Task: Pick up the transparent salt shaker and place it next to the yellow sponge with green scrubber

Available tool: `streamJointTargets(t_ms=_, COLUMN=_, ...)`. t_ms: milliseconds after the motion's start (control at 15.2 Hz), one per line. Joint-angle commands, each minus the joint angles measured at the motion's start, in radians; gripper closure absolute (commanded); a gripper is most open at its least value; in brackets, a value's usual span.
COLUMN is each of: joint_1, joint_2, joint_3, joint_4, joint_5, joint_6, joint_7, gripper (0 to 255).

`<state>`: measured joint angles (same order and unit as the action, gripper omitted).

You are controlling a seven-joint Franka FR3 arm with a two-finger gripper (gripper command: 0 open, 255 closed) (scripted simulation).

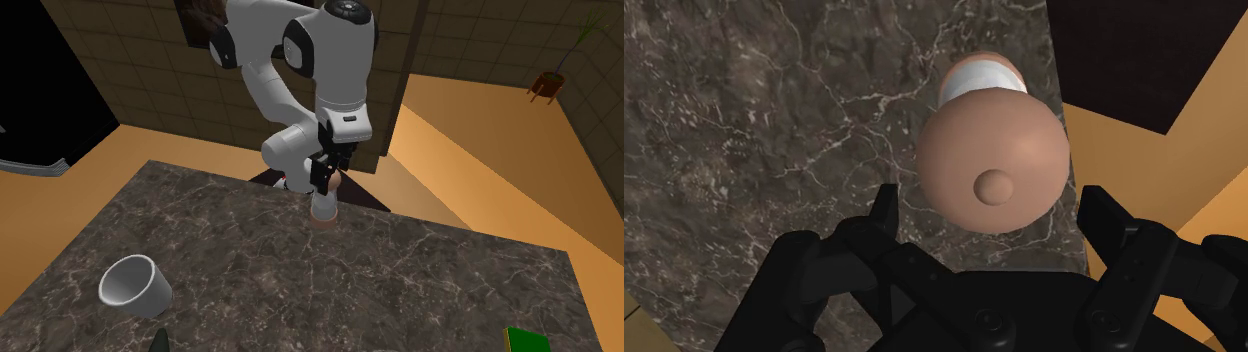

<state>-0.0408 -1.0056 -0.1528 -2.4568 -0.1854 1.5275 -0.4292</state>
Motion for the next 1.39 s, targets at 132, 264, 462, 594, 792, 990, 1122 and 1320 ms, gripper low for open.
streamJointTargets(t_ms=132, joint_1=0.0, joint_2=-0.001, joint_3=0.0, joint_4=-0.002, joint_5=0.0, joint_6=0.001, joint_7=0.0, gripper=0)
streamJointTargets(t_ms=264, joint_1=0.0, joint_2=-0.001, joint_3=0.0, joint_4=-0.003, joint_5=0.0, joint_6=0.001, joint_7=0.0, gripper=255)
streamJointTargets(t_ms=462, joint_1=0.0, joint_2=-0.001, joint_3=0.0, joint_4=-0.003, joint_5=0.0, joint_6=0.002, joint_7=0.0, gripper=255)
streamJointTargets(t_ms=594, joint_1=0.0, joint_2=-0.001, joint_3=0.0, joint_4=-0.003, joint_5=0.0, joint_6=0.002, joint_7=0.0, gripper=255)
streamJointTargets(t_ms=792, joint_1=0.0, joint_2=-0.001, joint_3=0.0, joint_4=-0.003, joint_5=0.0, joint_6=0.002, joint_7=0.0, gripper=255)
streamJointTargets(t_ms=990, joint_1=0.001, joint_2=0.01, joint_3=0.003, joint_4=0.03, joint_5=0.003, joint_6=-0.02, joint_7=-0.002, gripper=255)
streamJointTargets(t_ms=1122, joint_1=0.003, joint_2=0.022, joint_3=0.006, joint_4=0.064, joint_5=0.006, joint_6=-0.041, joint_7=-0.004, gripper=255)
streamJointTargets(t_ms=1320, joint_1=0.005, joint_2=0.041, joint_3=0.009, joint_4=0.115, joint_5=0.01, joint_6=-0.073, joint_7=-0.007, gripper=255)
